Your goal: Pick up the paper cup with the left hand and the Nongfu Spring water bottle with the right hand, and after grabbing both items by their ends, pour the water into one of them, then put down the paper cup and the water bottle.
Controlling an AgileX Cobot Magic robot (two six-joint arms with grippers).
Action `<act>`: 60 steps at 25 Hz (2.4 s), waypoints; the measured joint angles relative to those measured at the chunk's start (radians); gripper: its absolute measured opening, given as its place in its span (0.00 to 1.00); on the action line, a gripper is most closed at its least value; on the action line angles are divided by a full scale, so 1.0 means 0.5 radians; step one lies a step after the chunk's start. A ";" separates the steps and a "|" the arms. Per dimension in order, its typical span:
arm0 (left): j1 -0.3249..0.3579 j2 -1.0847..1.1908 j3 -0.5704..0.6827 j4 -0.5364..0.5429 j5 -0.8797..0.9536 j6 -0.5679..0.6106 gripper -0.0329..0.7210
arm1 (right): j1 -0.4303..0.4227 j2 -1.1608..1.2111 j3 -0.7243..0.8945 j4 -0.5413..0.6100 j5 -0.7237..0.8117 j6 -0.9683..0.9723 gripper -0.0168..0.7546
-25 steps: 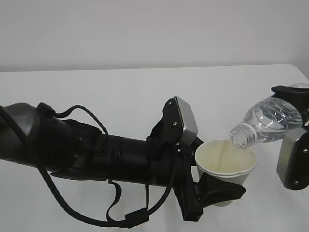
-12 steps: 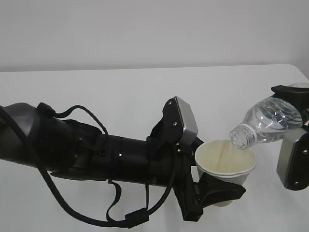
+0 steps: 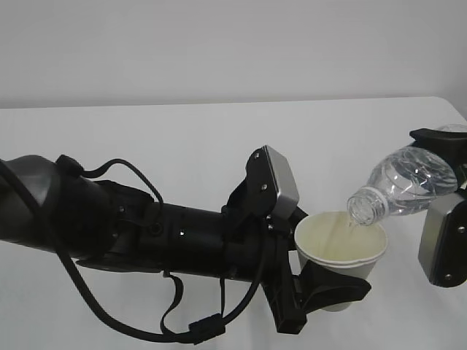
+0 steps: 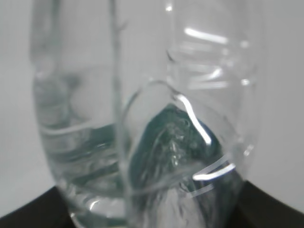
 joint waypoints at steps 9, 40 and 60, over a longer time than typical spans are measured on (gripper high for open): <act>0.000 0.000 0.000 0.000 0.000 0.000 0.67 | 0.000 0.000 0.000 0.000 0.000 0.000 0.58; 0.000 0.000 0.000 0.000 0.004 0.000 0.67 | 0.000 0.000 0.000 -0.003 -0.044 -0.004 0.58; 0.000 0.000 0.000 -0.003 0.004 0.000 0.67 | 0.000 0.000 0.000 -0.010 -0.048 -0.004 0.58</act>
